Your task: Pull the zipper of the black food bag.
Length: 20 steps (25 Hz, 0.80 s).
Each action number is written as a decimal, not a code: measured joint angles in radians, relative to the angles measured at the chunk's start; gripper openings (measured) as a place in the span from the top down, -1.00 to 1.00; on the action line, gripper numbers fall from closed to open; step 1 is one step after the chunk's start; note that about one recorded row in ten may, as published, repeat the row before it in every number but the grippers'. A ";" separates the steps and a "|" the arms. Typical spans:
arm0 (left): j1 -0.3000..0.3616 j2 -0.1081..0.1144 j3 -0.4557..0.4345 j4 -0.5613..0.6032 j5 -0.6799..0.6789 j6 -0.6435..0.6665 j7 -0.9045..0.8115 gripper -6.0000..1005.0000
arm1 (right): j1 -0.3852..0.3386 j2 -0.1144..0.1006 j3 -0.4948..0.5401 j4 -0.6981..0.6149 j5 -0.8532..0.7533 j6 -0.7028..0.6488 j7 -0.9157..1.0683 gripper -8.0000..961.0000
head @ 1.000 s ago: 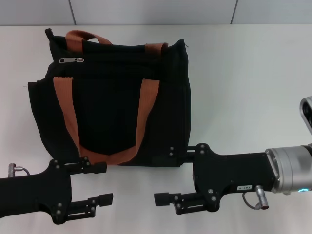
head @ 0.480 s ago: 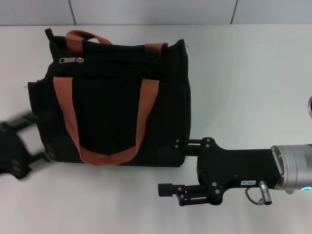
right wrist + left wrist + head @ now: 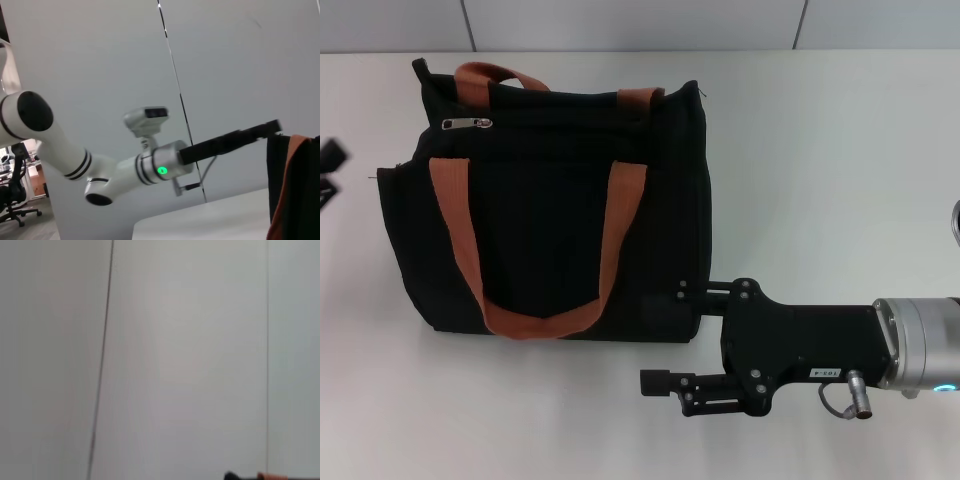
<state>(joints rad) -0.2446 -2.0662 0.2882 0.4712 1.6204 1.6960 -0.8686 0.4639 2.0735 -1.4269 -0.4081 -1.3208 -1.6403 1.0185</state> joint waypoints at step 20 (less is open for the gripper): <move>-0.102 -0.008 0.316 -0.010 -0.083 -0.102 -0.010 -0.29 | -0.001 0.002 0.039 0.009 -0.002 0.003 0.000 -0.49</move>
<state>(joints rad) -0.3471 -2.0745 0.6041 0.4616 1.5373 1.5936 -0.8782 0.4626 2.0756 -1.3880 -0.3988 -1.3229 -1.6368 1.0184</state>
